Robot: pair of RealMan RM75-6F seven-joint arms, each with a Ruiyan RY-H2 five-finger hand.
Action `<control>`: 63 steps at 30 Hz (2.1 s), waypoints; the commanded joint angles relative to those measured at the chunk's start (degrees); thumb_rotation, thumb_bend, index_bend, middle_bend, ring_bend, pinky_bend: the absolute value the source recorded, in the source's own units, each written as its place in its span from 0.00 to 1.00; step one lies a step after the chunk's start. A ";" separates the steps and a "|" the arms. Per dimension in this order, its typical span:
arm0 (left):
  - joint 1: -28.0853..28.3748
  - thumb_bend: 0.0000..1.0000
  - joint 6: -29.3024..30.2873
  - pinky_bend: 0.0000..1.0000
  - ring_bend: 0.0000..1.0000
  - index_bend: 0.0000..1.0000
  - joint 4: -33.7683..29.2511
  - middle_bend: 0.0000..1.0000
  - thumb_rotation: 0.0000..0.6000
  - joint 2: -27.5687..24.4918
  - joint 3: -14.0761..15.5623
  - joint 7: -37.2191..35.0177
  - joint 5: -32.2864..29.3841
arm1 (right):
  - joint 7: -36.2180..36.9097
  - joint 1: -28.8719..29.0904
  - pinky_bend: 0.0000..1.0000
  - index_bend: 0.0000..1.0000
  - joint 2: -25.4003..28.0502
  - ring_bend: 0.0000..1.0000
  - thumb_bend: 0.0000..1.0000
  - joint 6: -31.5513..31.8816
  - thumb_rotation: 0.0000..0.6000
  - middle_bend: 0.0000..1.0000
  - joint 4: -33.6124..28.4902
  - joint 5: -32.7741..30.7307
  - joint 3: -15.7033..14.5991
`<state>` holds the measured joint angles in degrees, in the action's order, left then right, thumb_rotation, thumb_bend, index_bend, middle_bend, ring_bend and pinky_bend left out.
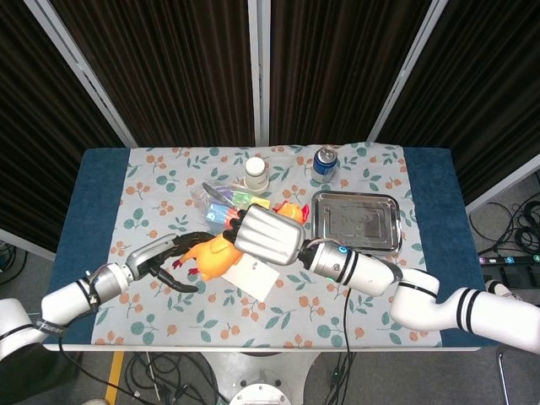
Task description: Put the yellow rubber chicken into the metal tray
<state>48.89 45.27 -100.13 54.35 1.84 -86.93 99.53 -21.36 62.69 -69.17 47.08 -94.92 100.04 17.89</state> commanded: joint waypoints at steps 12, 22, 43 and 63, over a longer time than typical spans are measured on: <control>3.70 0.04 -7.14 0.29 0.21 0.22 -1.74 0.24 1.00 0.78 -1.15 1.98 -8.07 | -3.79 2.95 0.93 0.86 -2.49 0.66 0.46 -1.89 1.00 0.70 0.90 -3.49 -0.58; 4.35 0.23 -10.94 0.41 0.35 0.38 -1.63 0.40 1.00 2.70 -2.99 6.23 -15.73 | -5.87 3.70 0.93 0.86 -3.23 0.67 0.46 -1.61 1.00 0.71 0.43 -5.07 -1.44; -0.10 0.74 -9.32 0.99 0.90 0.86 -2.27 0.93 1.00 7.08 -8.94 27.37 -38.82 | -5.11 2.91 0.94 0.87 -2.54 0.68 0.45 2.36 1.00 0.71 -4.95 -2.54 -4.30; -7.24 0.16 -8.88 0.20 0.12 0.18 -3.21 0.12 0.99 7.03 -12.77 20.17 -20.00 | -3.02 3.28 0.94 0.88 -4.18 0.68 0.45 3.51 1.00 0.72 1.53 -4.83 -3.77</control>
<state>42.50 35.92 -103.85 61.33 -10.62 -64.46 77.21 -24.44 65.90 -73.23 50.52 -93.51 95.18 14.15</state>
